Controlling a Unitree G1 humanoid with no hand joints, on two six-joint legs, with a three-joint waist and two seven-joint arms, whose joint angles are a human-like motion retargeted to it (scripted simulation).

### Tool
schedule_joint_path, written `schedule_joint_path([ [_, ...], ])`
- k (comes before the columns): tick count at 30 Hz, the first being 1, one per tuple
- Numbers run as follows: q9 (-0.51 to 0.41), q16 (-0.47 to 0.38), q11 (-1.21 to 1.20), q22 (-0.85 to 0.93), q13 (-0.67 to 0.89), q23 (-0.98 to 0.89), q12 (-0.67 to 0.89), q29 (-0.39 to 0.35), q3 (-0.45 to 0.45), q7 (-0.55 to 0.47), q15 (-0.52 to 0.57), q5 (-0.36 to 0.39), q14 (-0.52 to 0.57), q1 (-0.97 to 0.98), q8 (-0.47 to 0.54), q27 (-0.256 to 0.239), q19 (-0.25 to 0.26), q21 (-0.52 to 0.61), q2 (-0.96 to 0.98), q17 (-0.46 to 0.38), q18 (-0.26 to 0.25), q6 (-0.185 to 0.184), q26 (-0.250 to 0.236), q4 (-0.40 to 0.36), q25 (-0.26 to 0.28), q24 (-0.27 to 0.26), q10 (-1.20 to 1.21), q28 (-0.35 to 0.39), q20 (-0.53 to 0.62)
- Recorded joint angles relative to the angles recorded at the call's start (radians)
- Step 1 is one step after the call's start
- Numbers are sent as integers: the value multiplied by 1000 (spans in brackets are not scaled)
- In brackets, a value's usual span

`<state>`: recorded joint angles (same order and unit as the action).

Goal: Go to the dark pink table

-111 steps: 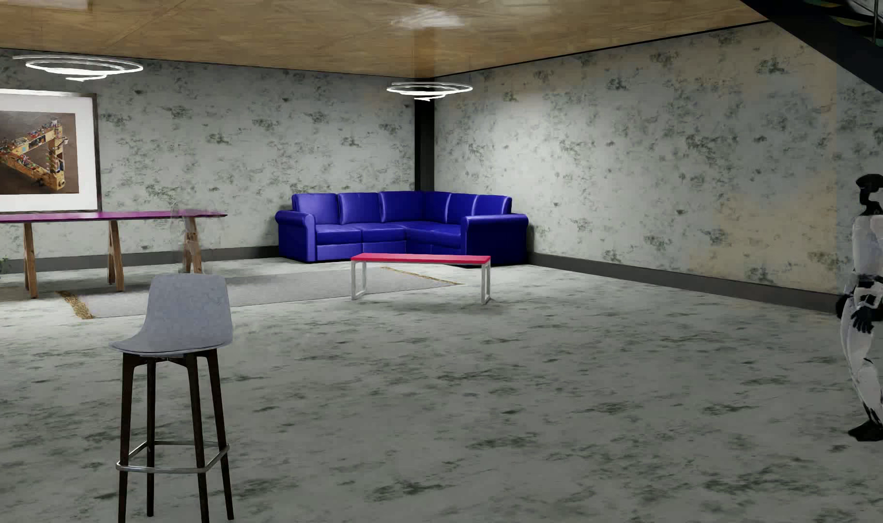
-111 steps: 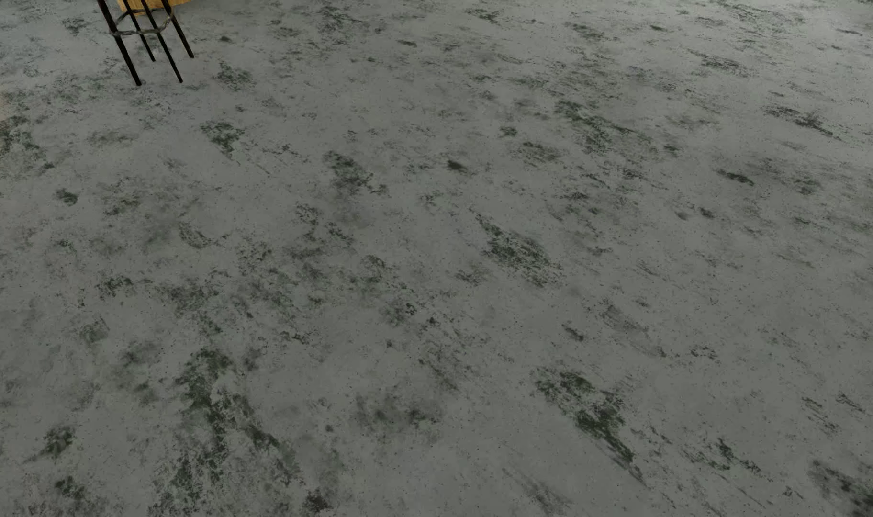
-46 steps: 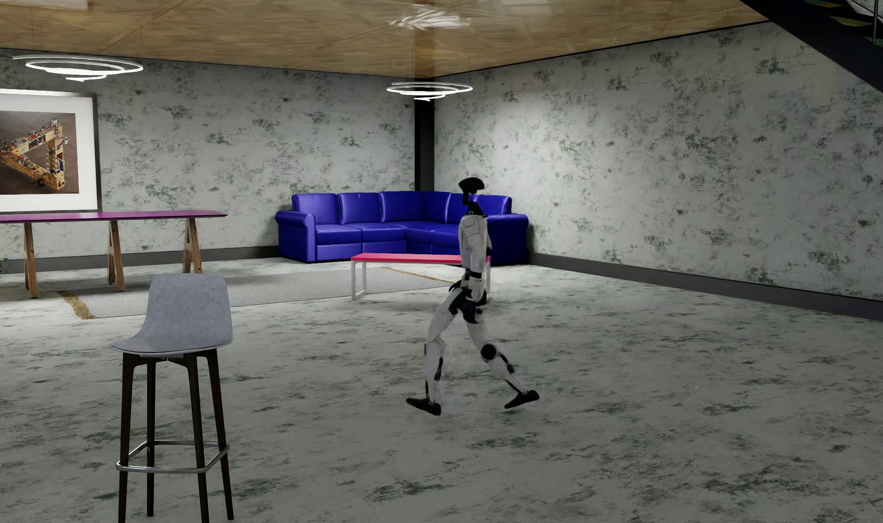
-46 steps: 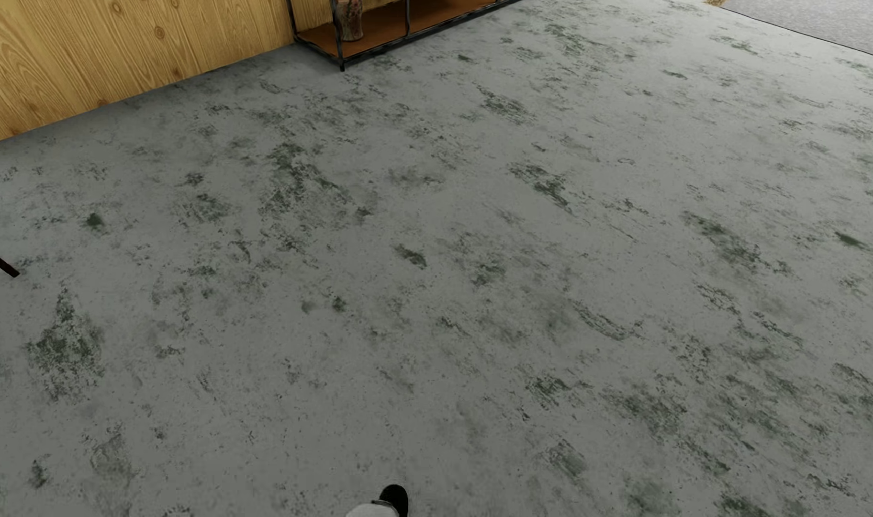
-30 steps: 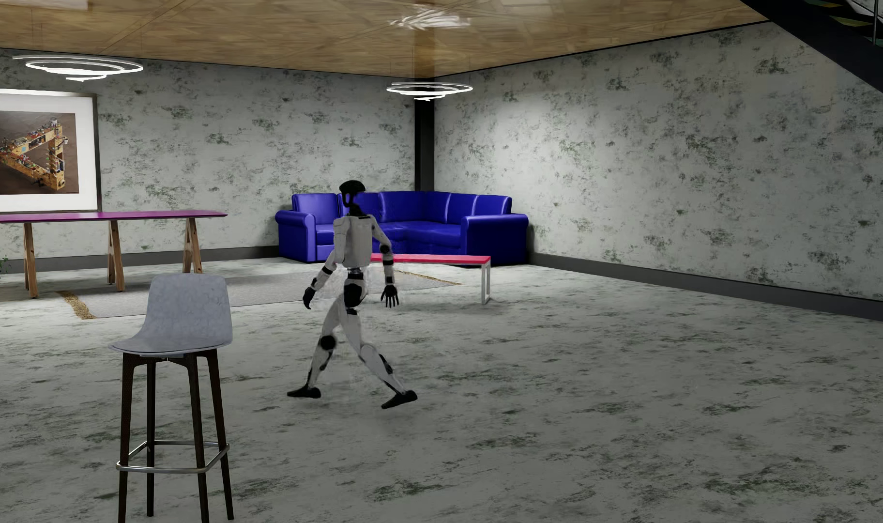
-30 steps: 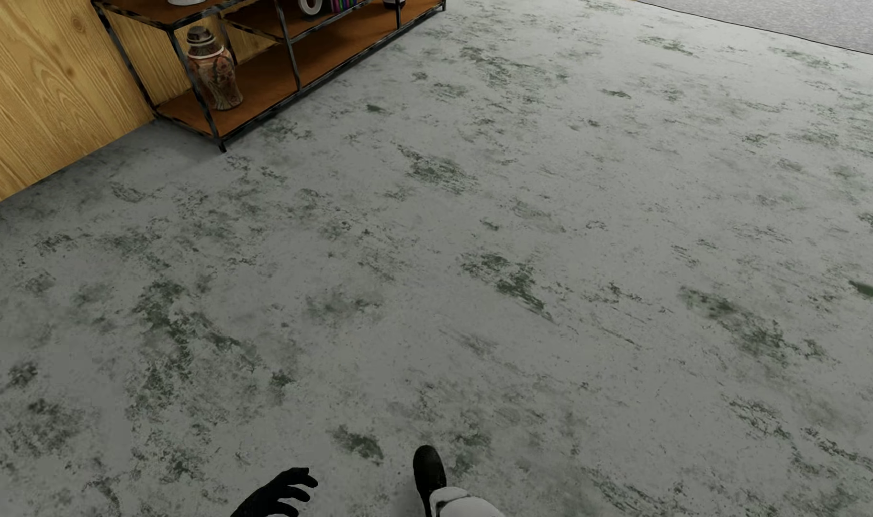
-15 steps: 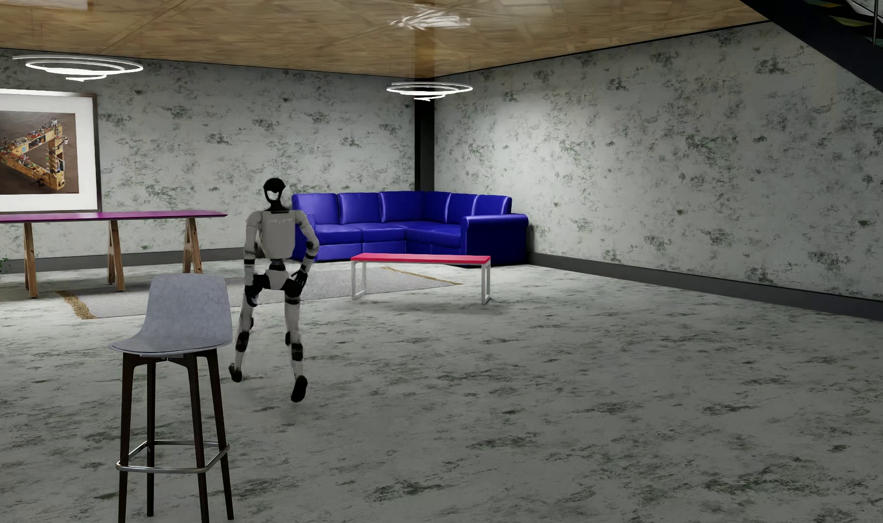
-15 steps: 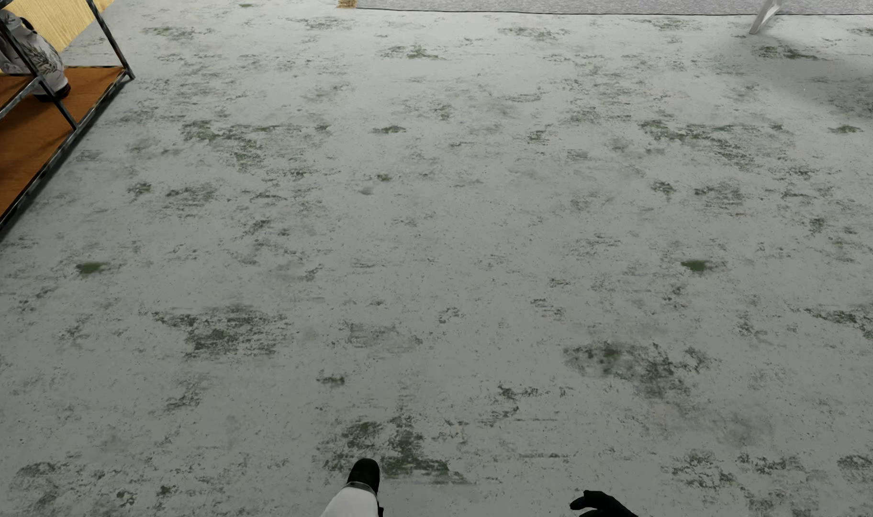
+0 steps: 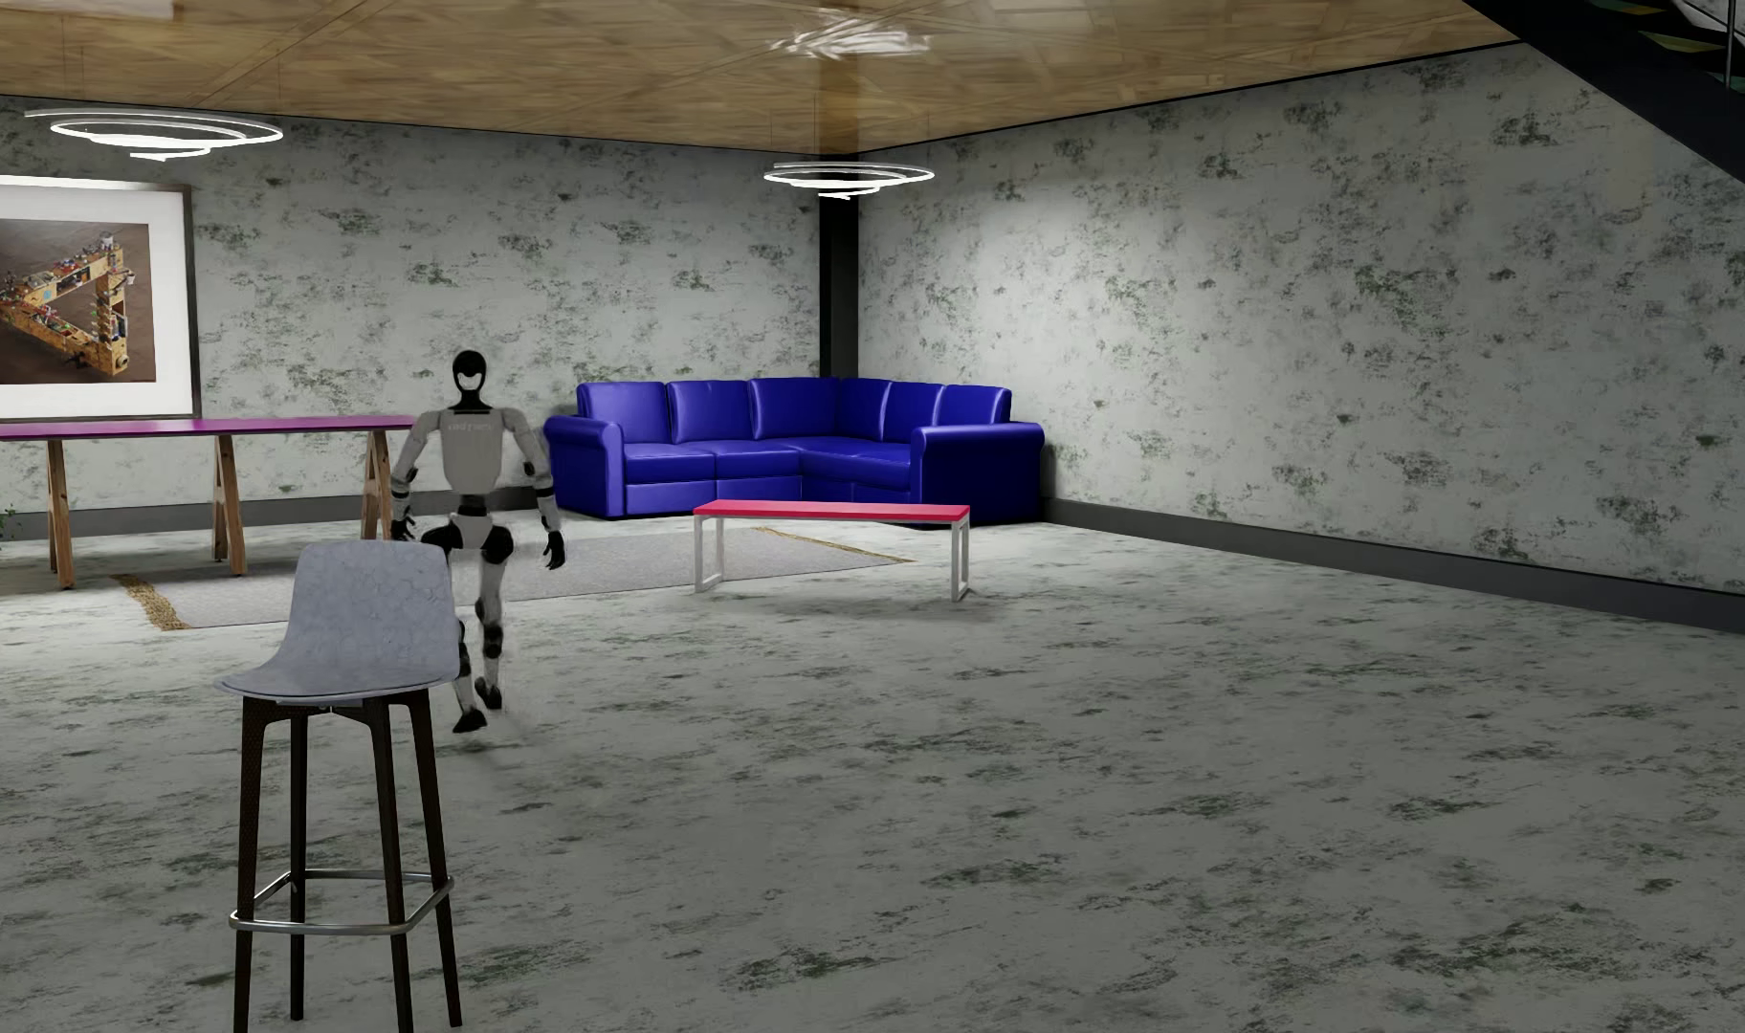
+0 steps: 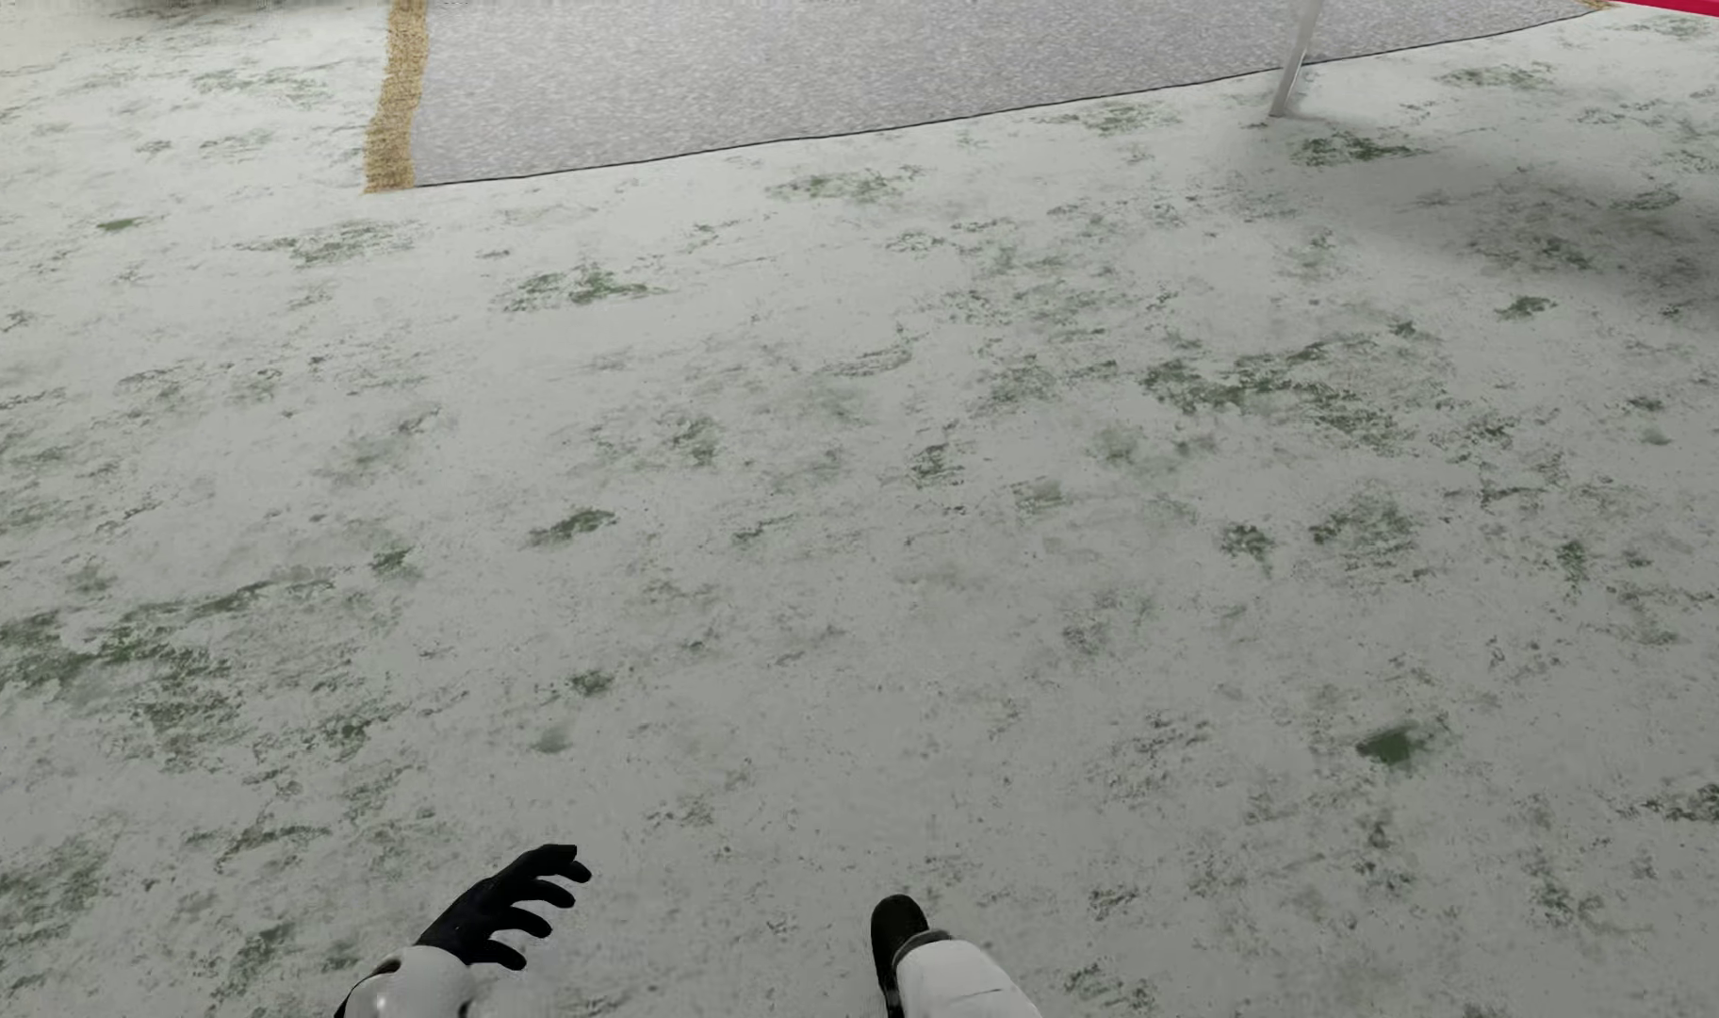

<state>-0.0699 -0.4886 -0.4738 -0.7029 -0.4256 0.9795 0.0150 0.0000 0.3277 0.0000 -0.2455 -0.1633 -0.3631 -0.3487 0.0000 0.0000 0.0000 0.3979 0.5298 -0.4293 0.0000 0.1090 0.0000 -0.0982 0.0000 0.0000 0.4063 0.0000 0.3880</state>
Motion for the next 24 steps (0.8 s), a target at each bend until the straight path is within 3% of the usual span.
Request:
schedule_joint_path([
  [2,-11,16,-168,45,-22,38,-8,0,58,0,17,-4,109,-82,0,0,0,-4,36,-2,0,-25,0,76,0,0,95,0,-39],
  [4,17,73,-391,17,-21,111,-71,0,31,0,107,56,468,4,0,0,0,23,56,8,0,-80,0,123,0,0,415,0,-46],
  [5,-18,82,-410,5,-9,106,-112,0,-9,0,65,122,609,82,0,0,0,11,-36,15,0,-95,0,133,0,0,655,0,-33],
  [7,-45,114,-346,-94,15,38,-139,0,-105,0,7,174,462,312,0,0,0,-3,-226,41,0,-88,0,94,0,0,1000,0,78],
  [8,-38,144,-276,-134,25,-29,-192,0,-168,0,6,159,429,435,0,0,0,-25,-327,60,0,-54,0,38,0,0,1008,0,35],
  [9,-42,147,-196,-172,32,-105,-238,0,-238,0,6,162,466,527,0,0,0,-46,-439,67,0,-39,0,15,0,0,904,0,68],
  [11,-39,141,-81,-238,67,-272,-326,0,-359,0,-2,128,620,665,0,0,0,-61,-624,66,0,-9,0,-14,0,0,478,0,135],
  [12,-32,140,-57,-268,108,-347,-358,0,-404,0,-21,121,569,718,0,0,0,-67,-682,58,0,-14,0,5,0,0,264,0,145],
  [13,-26,122,-39,-303,157,-397,-369,0,-439,0,-54,120,314,747,0,0,0,-63,-736,42,0,-22,0,19,0,0,96,0,264],
  [14,-20,113,-46,-313,190,-448,-402,0,-480,0,-91,107,45,781,0,0,0,-82,-788,33,0,-27,0,43,0,0,61,0,298],
  [15,-22,105,-52,-322,219,-475,-429,0,-522,0,-114,100,-30,817,0,0,0,-107,-831,31,0,-33,0,78,0,0,73,0,325],
  [16,-35,103,-64,-349,225,-489,-449,0,-547,0,-87,77,68,845,0,0,0,-140,-894,38,0,-21,0,77,0,0,72,0,350],
  [17,-26,101,-118,-360,214,-485,-465,0,-567,0,5,47,298,879,0,0,0,-164,-909,48,0,-9,0,58,0,0,118,0,351],
  [18,8,113,-213,-386,193,-463,-480,0,-559,0,154,17,537,905,0,0,0,-178,-880,59,0,15,0,21,0,0,166,0,332],
  [19,12,115,-372,-401,169,-417,-485,0,-523,0,333,-22,624,890,0,0,0,-168,-843,75,0,51,0,-42,0,0,245,0,346],
  [20,-8,108,-553,-398,155,-348,-470,0,-479,0,430,-30,603,832,0,0,0,-134,-786,90,0,72,0,-90,0,0,304,0,356],
  [22,-41,103,-883,-346,149,-211,-385,0,-404,0,196,-24,495,634,0,0,0,-39,-575,98,0,69,0,-147,0,0,258,0,371],
  [24,-43,104,-911,-221,90,-129,-312,0,-279,0,33,26,347,410,0,0,0,16,-392,86,0,17,0,-126,0,0,157,0,288],
])
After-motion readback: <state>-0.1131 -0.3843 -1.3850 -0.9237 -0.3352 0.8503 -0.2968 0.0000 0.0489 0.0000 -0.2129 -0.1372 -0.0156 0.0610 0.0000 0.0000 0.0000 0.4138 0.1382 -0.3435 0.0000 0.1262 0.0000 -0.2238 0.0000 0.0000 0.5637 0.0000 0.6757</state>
